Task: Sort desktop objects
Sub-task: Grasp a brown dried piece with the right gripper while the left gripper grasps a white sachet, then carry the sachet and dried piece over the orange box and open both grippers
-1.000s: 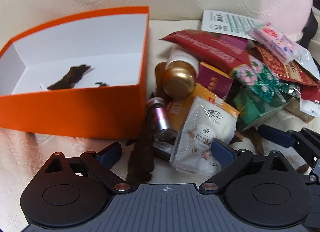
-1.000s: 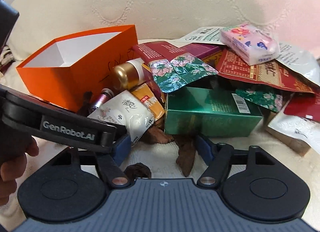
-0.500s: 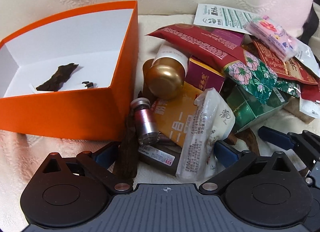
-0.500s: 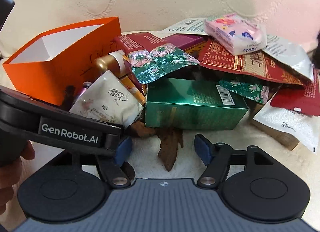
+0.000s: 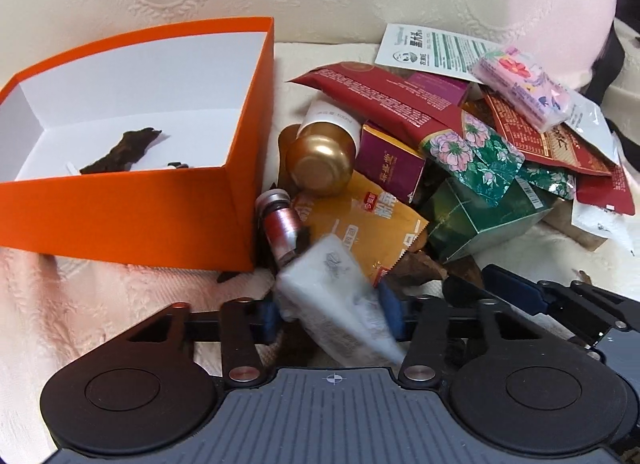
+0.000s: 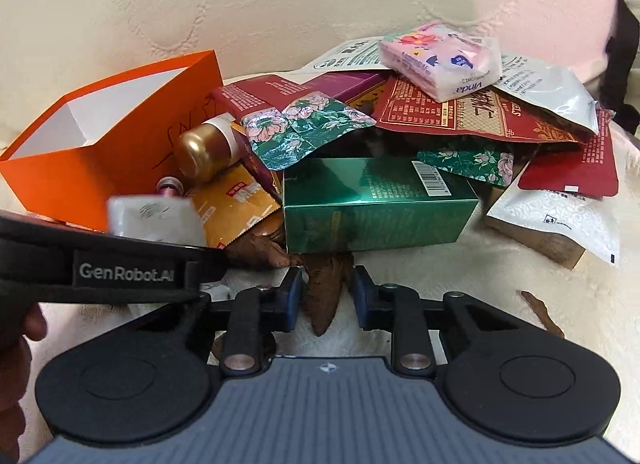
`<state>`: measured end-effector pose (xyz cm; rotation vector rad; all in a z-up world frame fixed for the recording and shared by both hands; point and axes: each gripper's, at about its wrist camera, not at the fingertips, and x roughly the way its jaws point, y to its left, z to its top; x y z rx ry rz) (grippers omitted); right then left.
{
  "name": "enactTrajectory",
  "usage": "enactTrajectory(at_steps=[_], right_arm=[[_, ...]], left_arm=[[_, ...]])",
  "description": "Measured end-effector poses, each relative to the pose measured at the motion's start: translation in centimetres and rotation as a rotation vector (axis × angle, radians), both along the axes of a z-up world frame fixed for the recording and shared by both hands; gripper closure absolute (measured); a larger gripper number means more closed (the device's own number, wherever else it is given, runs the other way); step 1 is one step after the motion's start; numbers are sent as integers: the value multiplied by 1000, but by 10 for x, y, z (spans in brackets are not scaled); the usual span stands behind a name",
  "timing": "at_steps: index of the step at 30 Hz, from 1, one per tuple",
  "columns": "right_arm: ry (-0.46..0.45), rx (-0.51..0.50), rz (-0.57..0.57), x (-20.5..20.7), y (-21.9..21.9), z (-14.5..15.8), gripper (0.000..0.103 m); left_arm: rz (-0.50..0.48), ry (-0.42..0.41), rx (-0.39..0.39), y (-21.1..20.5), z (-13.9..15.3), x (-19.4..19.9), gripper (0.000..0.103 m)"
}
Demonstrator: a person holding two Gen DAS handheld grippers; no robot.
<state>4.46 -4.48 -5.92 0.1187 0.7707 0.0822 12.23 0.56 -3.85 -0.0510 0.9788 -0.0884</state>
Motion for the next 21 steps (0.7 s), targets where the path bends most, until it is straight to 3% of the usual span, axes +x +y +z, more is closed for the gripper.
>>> enactTrajectory(at_steps=[7, 21], right_arm=[[-11, 60, -43, -7, -8, 2, 75], [-77, 96, -38, -49, -8, 22, 75]], left_arm=[[-18, -23, -1, -9, 4, -8, 74], [-75, -27, -20, -15, 13, -42, 77]])
